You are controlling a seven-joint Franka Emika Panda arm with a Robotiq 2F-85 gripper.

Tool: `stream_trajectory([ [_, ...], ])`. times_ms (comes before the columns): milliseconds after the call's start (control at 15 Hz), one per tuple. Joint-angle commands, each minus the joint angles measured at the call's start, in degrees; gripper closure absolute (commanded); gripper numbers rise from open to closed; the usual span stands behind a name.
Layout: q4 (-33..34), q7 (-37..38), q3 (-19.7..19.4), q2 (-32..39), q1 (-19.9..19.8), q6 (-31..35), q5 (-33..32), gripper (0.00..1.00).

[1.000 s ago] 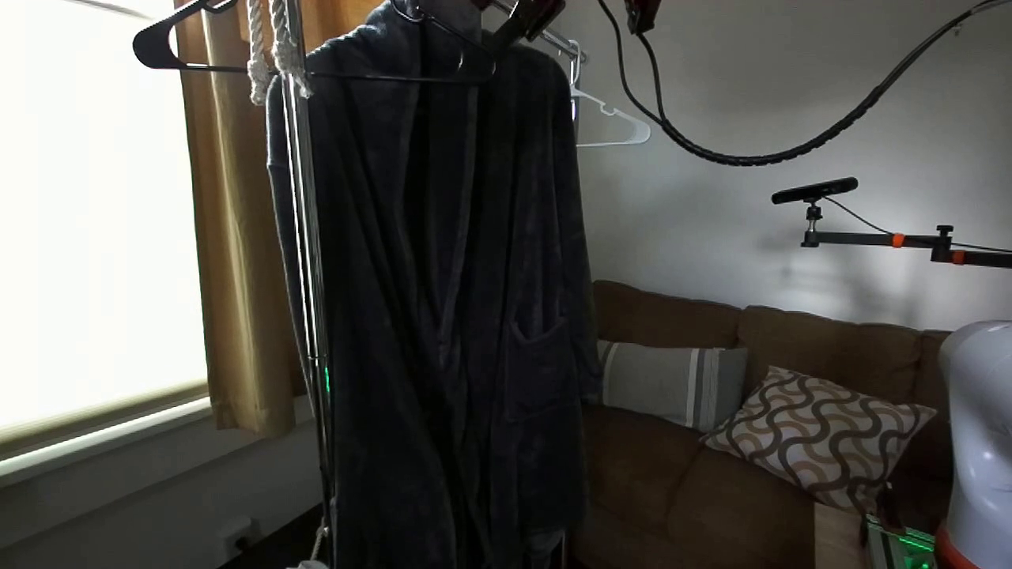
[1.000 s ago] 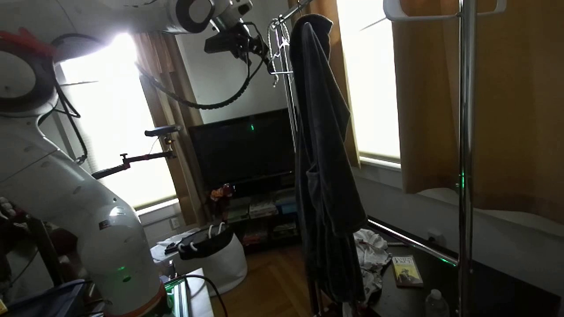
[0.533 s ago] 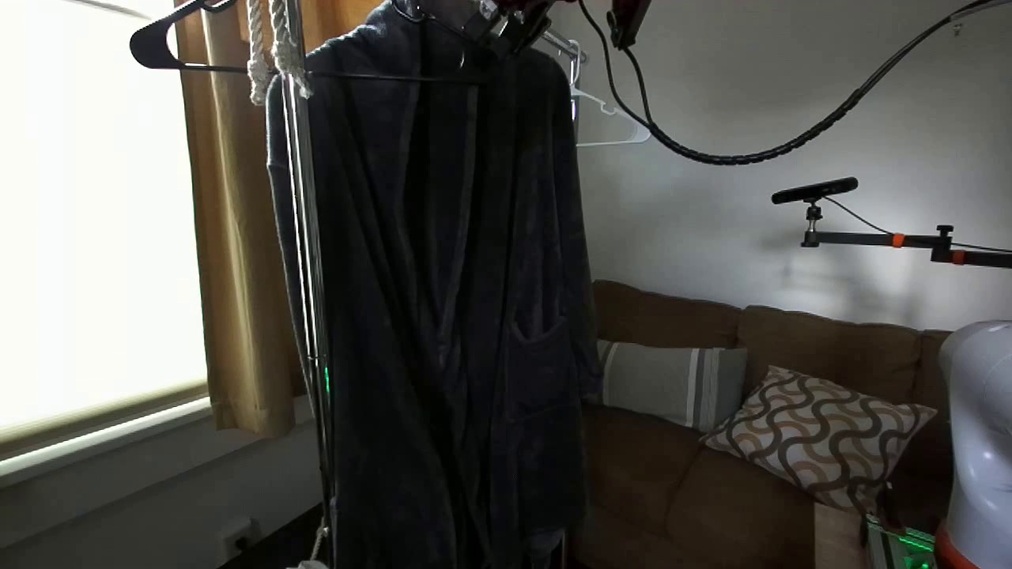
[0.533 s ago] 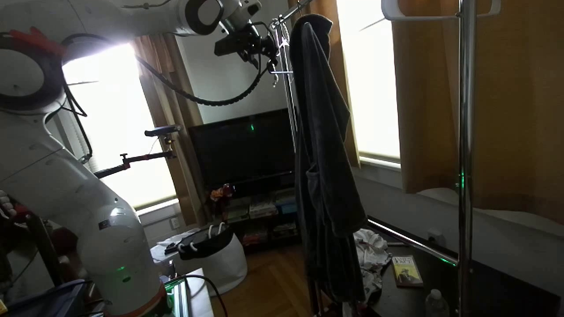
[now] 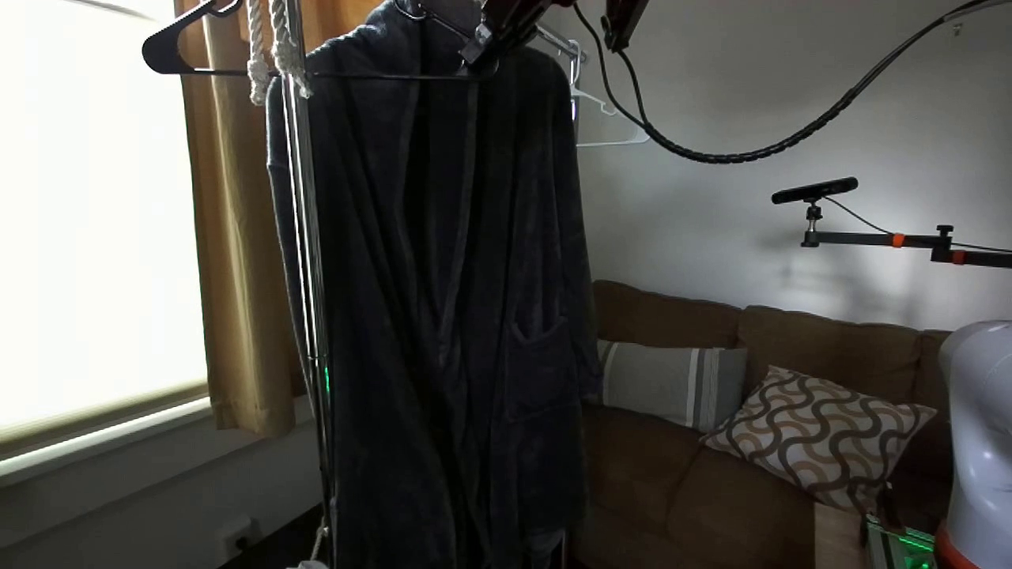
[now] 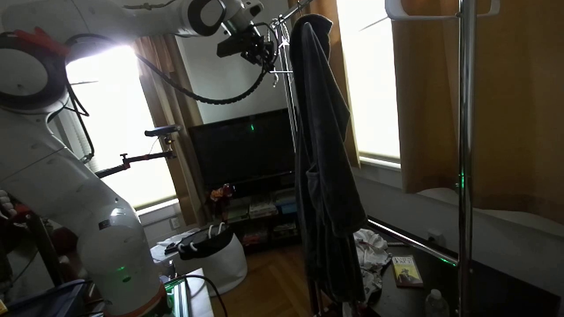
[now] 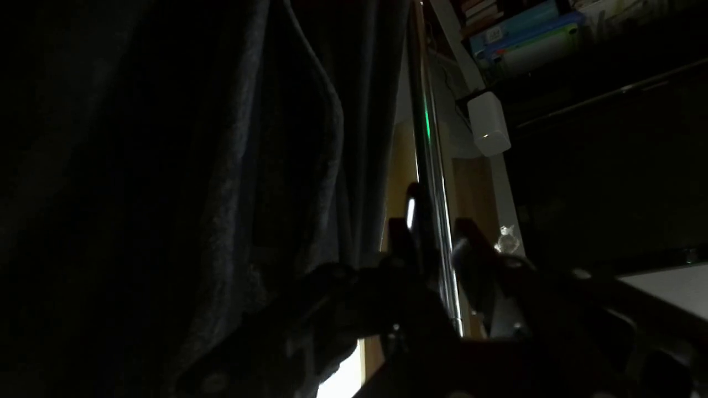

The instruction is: Remove the black hanger from the top rail of the clothes hanging rack and move it onto the bottom rail of the clothes hanging rack

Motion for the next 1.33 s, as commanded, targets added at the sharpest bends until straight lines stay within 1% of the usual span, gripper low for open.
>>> stream_trajectory([
  [0, 0.48, -0.75, -0.10, -0.03, 0.14, -0.36, -0.79, 1.00],
  [267, -0.17, -0.29, 0.01, -0.95, 0.09, 0.23, -0.52, 0.98],
  [533, -2.35, 1.48, -0.03, -4.00, 0.29, 3.82, 1.19, 0.98],
  [667, -3.84, 1.61, -0.58, -6.12, 0.25, 4.08, 1.06, 0.98],
  [800, -7.04, 0.69, -1.51, -9.24, 0.18, 2.27, 0.42, 0.98],
  [1000, -14.56, -0.12, -3.28, -15.74, -0.47, -0.74, -0.98, 0.98],
  [1133, -20.11, -1.56, -5.51, -20.67, 0.27, -2.40, 0.38, 0.98],
  [1267, -25.05, -2.37, -7.03, -25.25, 0.24, -2.52, 0.72, 0.98],
])
